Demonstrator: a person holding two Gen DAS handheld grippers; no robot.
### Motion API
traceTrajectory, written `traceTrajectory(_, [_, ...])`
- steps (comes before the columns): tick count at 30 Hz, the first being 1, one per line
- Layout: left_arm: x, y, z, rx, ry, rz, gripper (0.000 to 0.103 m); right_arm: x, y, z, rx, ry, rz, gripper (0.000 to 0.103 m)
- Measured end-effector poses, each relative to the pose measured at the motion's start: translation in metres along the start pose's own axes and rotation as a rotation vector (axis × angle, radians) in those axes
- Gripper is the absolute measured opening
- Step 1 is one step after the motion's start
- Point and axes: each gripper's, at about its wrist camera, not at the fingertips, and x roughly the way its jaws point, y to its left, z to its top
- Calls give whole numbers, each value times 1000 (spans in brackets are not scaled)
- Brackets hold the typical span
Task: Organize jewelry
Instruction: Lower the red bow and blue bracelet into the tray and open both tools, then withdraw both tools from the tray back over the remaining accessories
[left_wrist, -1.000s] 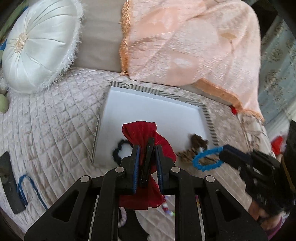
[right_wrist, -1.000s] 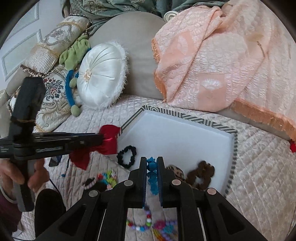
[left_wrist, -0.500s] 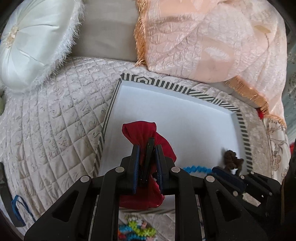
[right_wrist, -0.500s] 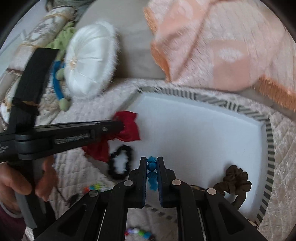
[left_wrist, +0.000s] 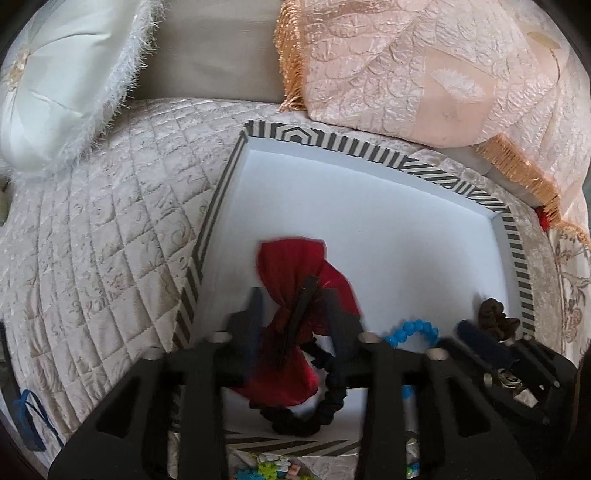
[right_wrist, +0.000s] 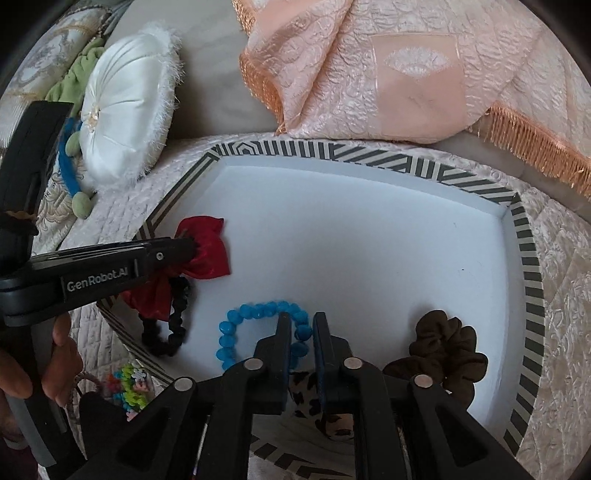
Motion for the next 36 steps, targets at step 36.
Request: traceTrajectory(36, [-154, -10, -114, 43, -241, 93, 52, -134, 46, -85, -9, -180, -25, 55])
